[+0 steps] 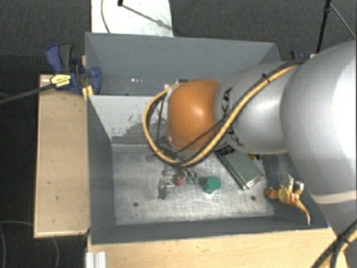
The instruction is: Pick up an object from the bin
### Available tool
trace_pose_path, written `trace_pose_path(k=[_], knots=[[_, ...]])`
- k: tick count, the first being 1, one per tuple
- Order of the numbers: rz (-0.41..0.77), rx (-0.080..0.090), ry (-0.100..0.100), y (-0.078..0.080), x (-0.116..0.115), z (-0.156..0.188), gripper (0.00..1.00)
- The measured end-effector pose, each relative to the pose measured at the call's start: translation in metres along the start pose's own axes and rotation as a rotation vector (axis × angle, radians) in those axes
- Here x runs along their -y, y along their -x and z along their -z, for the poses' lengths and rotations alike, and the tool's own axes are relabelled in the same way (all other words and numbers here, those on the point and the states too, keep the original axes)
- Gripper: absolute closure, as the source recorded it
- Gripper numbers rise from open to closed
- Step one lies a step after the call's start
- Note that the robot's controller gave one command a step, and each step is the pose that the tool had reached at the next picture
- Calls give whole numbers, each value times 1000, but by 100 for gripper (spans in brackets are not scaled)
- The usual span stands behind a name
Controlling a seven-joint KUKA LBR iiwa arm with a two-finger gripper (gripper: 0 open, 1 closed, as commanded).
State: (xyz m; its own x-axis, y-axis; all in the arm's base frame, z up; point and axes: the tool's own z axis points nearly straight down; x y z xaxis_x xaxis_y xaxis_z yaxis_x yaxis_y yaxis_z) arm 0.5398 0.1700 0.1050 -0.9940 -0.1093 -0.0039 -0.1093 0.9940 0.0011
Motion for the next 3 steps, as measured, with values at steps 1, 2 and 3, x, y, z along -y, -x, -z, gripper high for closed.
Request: trace_pose_path(k=[1,2,3], knots=[[236,-2,0,29,20,22,0],[342,-1,0,18,79,1,0],[402,3,-1,28,84,-10,0]])
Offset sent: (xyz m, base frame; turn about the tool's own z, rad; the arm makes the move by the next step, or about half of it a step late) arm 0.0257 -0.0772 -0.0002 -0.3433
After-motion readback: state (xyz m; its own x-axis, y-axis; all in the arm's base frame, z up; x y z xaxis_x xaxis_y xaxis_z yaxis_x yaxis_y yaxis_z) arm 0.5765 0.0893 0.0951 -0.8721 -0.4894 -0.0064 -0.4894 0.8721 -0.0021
